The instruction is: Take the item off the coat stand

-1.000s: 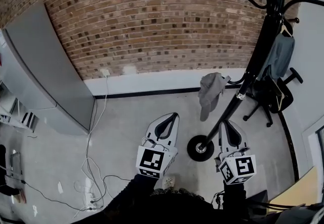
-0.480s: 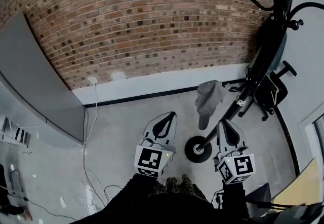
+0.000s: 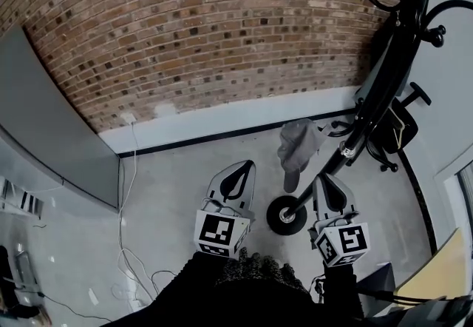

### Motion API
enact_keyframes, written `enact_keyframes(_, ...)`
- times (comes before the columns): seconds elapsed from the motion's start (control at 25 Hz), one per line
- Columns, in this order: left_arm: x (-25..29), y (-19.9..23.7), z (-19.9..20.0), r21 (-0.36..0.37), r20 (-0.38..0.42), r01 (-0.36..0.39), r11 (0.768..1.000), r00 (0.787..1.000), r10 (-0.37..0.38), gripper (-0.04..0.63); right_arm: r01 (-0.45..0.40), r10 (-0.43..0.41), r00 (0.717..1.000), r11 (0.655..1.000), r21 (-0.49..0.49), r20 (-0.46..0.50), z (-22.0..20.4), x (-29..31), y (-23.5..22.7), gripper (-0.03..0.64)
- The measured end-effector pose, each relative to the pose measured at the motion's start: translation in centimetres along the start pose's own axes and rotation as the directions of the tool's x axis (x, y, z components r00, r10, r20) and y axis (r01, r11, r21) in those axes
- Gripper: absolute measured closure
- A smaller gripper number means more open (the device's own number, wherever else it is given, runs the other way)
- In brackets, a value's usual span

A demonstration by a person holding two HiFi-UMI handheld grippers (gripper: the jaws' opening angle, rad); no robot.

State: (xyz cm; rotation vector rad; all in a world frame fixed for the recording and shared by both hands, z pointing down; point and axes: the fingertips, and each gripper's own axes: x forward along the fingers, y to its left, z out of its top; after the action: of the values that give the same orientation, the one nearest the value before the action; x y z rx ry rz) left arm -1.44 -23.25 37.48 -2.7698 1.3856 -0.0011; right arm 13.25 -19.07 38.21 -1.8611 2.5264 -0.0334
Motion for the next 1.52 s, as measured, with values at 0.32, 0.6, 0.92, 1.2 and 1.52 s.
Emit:
enact_keyframes(0.32, 1.1, 0.2, 0.2, 0.016, -0.003, -0.025, 1.000, 1.000, 0.025, 0.589, -0.017, 0.017, 1.000, 1.000, 0.013, 0.006, -0.2, 1.5, -1.4, 0.604)
enact_keyframes(0.6, 1.2, 0.8, 0.0, 0.019, -0.014, -0.051, 0.998, 0.999, 0.052, 0.589, -0.062, 0.065, 0.996, 0.997, 0.049, -0.066, -2.9, 2.9, -1.3, 0.489)
enact_keyframes(0.92, 1.3, 1.2, -0.3, 0.024, -0.026, -0.077, 0.997, 0.997, 0.077, 0.589, -0.080, 0.092, 0.984, 0.994, 0.077, -0.155, -7.4, 4.4, -1.8, 0.402)
enact_keyframes(1.2, 1.2, 1.7, -0.6, 0.041, -0.042, -0.097, 0.994, 0.994, 0.099, 0.589, -0.114, 0.128, 0.974, 0.990, 0.083, -0.185, -11.7, 5.6, -1.7, 0.400)
enact_keyframes(1.52, 1.0, 2.0, -0.9, 0.050, -0.056, -0.111, 0.993, 0.992, 0.113, 0.589, -0.156, 0.183, 0.945, 0.981, 0.118, -0.273, -15.3, 6.8, -0.4, 0.402)
